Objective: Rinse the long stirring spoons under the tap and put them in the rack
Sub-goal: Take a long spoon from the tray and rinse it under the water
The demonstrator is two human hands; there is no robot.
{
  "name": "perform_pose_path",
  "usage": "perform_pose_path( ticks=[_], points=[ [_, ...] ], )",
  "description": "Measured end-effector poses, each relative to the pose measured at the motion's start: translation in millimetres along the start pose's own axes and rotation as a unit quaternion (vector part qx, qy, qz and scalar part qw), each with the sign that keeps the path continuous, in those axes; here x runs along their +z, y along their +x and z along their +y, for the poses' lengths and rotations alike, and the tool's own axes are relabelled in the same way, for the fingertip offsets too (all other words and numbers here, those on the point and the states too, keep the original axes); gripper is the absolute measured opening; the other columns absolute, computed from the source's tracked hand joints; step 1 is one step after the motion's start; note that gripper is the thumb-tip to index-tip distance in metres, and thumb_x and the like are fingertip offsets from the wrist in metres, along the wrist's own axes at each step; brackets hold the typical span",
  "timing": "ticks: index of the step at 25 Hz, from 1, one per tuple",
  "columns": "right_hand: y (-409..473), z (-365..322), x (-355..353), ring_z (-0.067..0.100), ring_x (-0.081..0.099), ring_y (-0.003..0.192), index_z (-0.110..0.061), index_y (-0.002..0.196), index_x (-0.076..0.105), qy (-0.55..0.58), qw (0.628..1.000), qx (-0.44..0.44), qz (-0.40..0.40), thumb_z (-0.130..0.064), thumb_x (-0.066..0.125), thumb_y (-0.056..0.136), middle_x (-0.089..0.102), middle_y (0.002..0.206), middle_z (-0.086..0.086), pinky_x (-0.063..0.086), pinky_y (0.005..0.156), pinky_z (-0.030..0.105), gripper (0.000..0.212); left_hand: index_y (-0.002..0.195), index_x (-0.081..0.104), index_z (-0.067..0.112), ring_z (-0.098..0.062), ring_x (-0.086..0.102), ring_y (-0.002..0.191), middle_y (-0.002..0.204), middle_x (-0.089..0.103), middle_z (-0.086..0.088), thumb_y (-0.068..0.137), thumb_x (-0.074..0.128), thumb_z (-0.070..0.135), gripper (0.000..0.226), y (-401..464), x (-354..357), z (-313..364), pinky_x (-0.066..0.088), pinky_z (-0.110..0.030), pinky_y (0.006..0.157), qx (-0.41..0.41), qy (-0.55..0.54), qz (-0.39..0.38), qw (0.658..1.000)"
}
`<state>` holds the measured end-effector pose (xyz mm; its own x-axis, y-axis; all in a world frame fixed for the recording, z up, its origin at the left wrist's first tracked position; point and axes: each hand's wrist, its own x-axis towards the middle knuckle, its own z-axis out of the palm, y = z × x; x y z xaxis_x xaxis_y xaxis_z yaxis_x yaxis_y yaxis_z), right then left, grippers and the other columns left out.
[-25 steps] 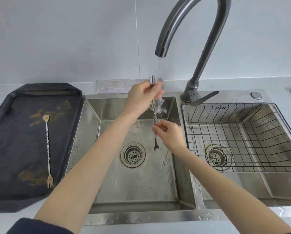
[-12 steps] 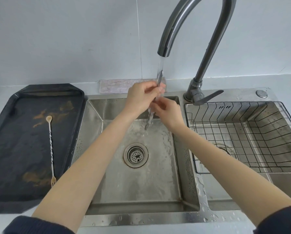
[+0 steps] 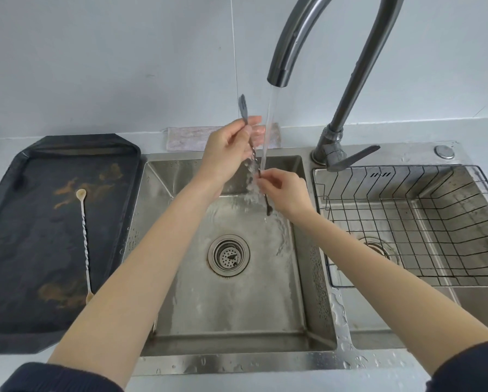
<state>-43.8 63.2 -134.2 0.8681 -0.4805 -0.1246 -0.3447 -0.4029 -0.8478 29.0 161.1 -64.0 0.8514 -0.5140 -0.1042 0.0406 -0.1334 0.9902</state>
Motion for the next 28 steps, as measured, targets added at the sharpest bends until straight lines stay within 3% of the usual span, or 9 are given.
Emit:
perform_pose_path(
  ticks=[2,4,6,9,13,16,19,22,28],
  points=[
    [0.7,3.2,0.7,0.023,0.062,0.075,-0.01,0.106,0.069,-0.002,1.0,0.002,-0.001,-0.018,0.057,0.091,0.068,0.086,0.004,0.041,0.05,0.001,0.021,0.115,0.056,0.015,-0.004,0.065,0.091,0.102,0.065,0.003,0.101,0.033,0.013,0.028,1.5,-7.5,-1.0,0.052,-0.015,0.082,-0.007,-0.054,0.013,0.998],
    [3.3,4.0,1.8,0.017,0.06,0.075,-0.009,0.104,0.069,-0.011,1.0,-0.004,-0.001,-0.018,0.058,0.09,0.064,0.083,-0.002,0.039,0.054,-0.003,0.02,0.109,0.056,0.017,-0.005,0.066,0.091,0.104,0.065,0.001,0.101,0.032,0.014,0.025,4.0,-16.3,-2.8,0.053,-0.012,0.076,-0.018,-0.1,0.031,0.994],
    [5.9,3.3,3.2,0.011,0.055,0.077,-0.01,0.102,0.07,-0.016,1.0,-0.01,-0.008,-0.018,0.059,0.089,0.063,0.082,-0.003,0.041,0.063,0.003,0.019,0.101,0.058,0.018,-0.006,0.066,0.09,0.101,0.066,0.003,0.1,0.035,0.014,0.023,6.3,-25.1,-5.6,0.053,-0.013,0.076,-0.028,-0.141,0.055,0.988],
    [6.5,5.8,8.0,0.011,0.054,0.079,-0.011,0.104,0.069,-0.035,0.999,-0.002,-0.03,-0.017,0.058,0.09,0.063,0.085,-0.001,0.045,0.077,0.022,0.019,0.088,0.057,0.02,-0.007,0.067,0.086,0.094,0.066,0.005,0.1,0.036,0.014,0.025,10.1,-38.6,-11.5,0.055,-0.016,0.075,-0.04,-0.215,0.087,0.972],
    [5.1,21.1,17.8,0.017,0.063,0.102,-0.01,0.11,0.067,-0.104,0.99,0.028,-0.087,-0.015,0.056,0.09,0.072,0.108,0.006,0.041,0.086,0.018,0.023,0.082,0.056,0.019,-0.008,0.065,0.082,0.088,0.063,0.004,0.1,0.036,0.013,0.027,15.0,-57.4,-32.2,0.053,-0.021,0.078,-0.095,-0.267,0.146,0.948],
    [4.9,40.5,26.8,0.023,0.061,0.111,-0.011,0.113,0.066,-0.164,0.976,0.055,-0.133,-0.012,0.052,0.09,0.07,0.116,0.008,0.046,0.093,0.026,0.028,0.081,0.055,0.017,-0.01,0.063,0.082,0.087,0.061,0.001,0.1,0.036,0.011,0.027,14.4,-66.1,-57.6,0.053,-0.024,0.079,-0.149,-0.3,0.181,0.925],
    [5.0,58.5,35.3,0.029,0.059,0.11,-0.015,0.114,0.065,-0.202,0.962,0.088,-0.16,-0.017,0.05,0.09,0.068,0.116,0.01,0.05,0.092,0.036,0.028,0.083,0.054,0.016,-0.01,0.06,0.081,0.087,0.059,0.001,0.1,0.035,0.011,0.026,14.4,-71.3,-82.0,0.051,-0.029,0.086,-0.197,-0.32,0.208,0.903],
    [5.4,73.8,43.5,0.031,0.059,0.108,-0.014,0.11,0.066,-0.21,0.955,0.119,-0.174,-0.017,0.051,0.09,0.068,0.112,0.012,0.051,0.09,0.038,0.026,0.082,0.053,0.018,-0.01,0.059,0.084,0.086,0.058,0.002,0.1,0.035,0.012,0.026,16.3,-73.0,-109.1,0.045,-0.028,0.093,-0.248,-0.298,0.224,0.894],
    [5.5,106.2,60.2,0.028,0.06,0.106,-0.007,0.107,0.068,-0.223,0.937,0.166,-0.21,-0.009,0.052,0.09,0.069,0.111,0.014,0.045,0.084,0.026,0.022,0.076,0.047,0.017,-0.012,0.054,0.099,0.081,0.055,0.003,0.098,0.041,0.014,0.024,9.2,-74.6,-174.9,0.042,-0.027,0.098,-0.377,-0.263,0.22,0.86]
  ],
)
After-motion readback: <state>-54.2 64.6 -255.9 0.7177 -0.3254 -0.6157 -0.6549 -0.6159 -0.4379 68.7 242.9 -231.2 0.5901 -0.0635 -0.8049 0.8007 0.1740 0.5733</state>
